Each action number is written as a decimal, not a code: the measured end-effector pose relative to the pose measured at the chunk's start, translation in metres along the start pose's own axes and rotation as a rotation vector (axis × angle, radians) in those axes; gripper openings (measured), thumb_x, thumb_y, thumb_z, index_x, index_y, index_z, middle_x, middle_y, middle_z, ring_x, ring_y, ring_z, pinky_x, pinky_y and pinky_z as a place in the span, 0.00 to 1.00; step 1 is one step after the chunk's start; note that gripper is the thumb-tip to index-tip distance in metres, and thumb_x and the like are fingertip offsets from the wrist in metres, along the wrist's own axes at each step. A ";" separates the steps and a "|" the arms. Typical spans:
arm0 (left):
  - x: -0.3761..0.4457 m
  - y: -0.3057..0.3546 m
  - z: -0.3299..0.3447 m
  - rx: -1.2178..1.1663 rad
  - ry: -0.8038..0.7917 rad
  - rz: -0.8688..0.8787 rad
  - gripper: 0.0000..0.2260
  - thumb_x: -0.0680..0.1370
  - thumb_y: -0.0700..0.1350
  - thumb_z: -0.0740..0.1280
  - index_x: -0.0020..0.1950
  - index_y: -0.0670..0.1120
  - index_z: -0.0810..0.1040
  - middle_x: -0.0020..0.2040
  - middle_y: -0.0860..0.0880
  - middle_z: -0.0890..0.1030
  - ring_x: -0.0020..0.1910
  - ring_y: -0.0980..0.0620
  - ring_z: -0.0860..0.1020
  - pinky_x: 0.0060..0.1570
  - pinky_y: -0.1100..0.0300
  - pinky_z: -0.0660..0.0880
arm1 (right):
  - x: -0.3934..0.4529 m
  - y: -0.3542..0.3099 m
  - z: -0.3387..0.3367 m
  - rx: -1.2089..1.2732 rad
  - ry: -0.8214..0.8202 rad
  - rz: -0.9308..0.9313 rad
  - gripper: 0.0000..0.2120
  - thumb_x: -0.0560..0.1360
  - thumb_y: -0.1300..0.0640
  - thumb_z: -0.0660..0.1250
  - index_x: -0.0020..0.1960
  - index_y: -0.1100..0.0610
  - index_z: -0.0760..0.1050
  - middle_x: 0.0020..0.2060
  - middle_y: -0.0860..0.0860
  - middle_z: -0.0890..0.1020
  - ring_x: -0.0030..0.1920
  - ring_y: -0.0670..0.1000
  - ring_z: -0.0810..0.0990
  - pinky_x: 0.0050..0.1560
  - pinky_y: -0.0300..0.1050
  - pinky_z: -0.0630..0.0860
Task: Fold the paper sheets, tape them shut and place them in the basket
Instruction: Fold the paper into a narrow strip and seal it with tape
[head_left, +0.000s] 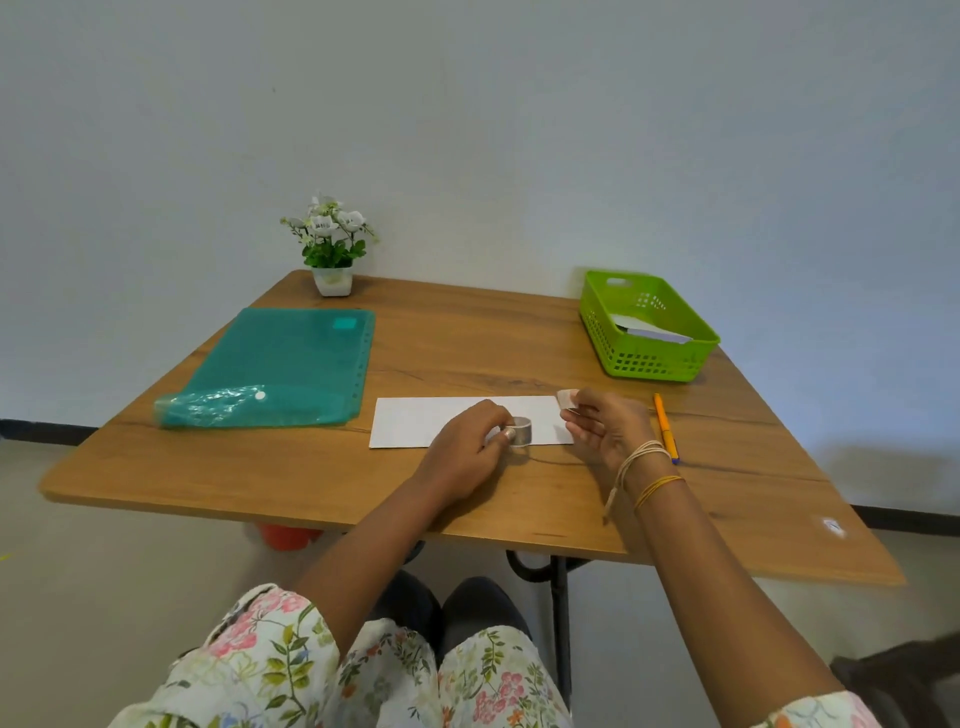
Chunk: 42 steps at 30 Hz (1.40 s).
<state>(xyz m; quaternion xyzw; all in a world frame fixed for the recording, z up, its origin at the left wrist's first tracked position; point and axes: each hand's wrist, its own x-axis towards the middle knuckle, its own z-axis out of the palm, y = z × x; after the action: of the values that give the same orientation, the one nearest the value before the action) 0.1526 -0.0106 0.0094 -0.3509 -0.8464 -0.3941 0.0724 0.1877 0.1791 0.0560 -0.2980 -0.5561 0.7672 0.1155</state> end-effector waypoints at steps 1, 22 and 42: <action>0.005 0.007 0.005 0.005 -0.011 0.019 0.05 0.79 0.46 0.61 0.50 0.49 0.76 0.50 0.53 0.77 0.48 0.55 0.74 0.47 0.55 0.75 | 0.001 -0.001 -0.002 0.012 0.020 -0.010 0.04 0.73 0.64 0.67 0.41 0.62 0.73 0.36 0.56 0.79 0.35 0.50 0.80 0.31 0.38 0.79; 0.046 0.047 0.067 0.088 -0.034 0.038 0.08 0.75 0.55 0.63 0.53 0.58 0.74 0.50 0.56 0.78 0.49 0.56 0.73 0.55 0.56 0.71 | 0.014 -0.012 -0.033 -0.055 0.096 -0.090 0.06 0.71 0.69 0.62 0.42 0.66 0.78 0.30 0.56 0.76 0.28 0.50 0.72 0.27 0.38 0.72; 0.070 0.036 0.049 -0.463 0.169 -0.455 0.05 0.75 0.43 0.71 0.43 0.43 0.85 0.41 0.49 0.84 0.43 0.53 0.81 0.40 0.62 0.75 | 0.021 -0.016 -0.013 -0.325 -0.193 -0.133 0.08 0.76 0.66 0.64 0.54 0.65 0.78 0.37 0.54 0.79 0.34 0.47 0.75 0.34 0.36 0.74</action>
<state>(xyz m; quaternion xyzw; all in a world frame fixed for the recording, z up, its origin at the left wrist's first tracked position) 0.1317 0.0778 0.0260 -0.1262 -0.7820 -0.6097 -0.0291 0.1761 0.2052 0.0615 -0.2004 -0.6997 0.6829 0.0626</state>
